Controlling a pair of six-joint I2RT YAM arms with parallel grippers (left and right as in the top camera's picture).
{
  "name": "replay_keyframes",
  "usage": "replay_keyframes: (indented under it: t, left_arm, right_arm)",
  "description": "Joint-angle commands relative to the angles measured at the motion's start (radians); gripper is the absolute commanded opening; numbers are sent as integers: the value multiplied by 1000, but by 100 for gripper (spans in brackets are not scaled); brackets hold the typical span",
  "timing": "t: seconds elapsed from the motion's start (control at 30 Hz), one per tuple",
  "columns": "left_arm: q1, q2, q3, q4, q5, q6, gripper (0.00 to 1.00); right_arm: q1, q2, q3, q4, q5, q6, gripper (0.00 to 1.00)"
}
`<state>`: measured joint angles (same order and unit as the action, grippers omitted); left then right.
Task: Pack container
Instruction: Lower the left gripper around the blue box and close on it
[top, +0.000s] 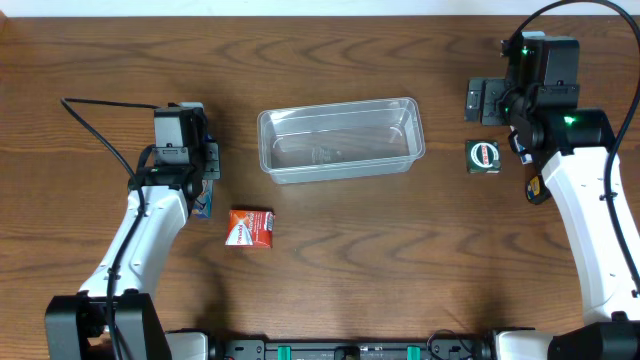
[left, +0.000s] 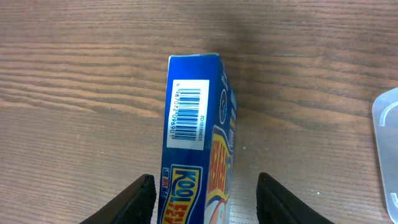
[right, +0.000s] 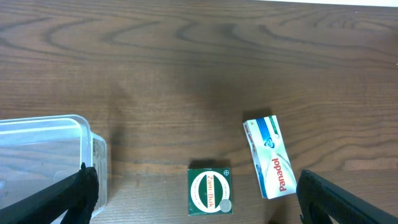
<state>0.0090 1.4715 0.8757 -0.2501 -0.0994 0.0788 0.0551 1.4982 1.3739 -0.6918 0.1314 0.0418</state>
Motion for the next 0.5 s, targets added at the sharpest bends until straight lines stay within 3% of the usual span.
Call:
replay_keyframes:
  t: [0.0,0.4,0.47]
  left_arm:
    - [16,11,16,2,10,0,53]
    - [55,25,16,9,86,0,51]
    - [55,24,16,10,85,0,45]
  right_arm:
    - [-3,-7,6,0,7,10,99]
    - [-3,-7,6,0,7,10,99]
    - [-3,-7,6,0,7,10,99]
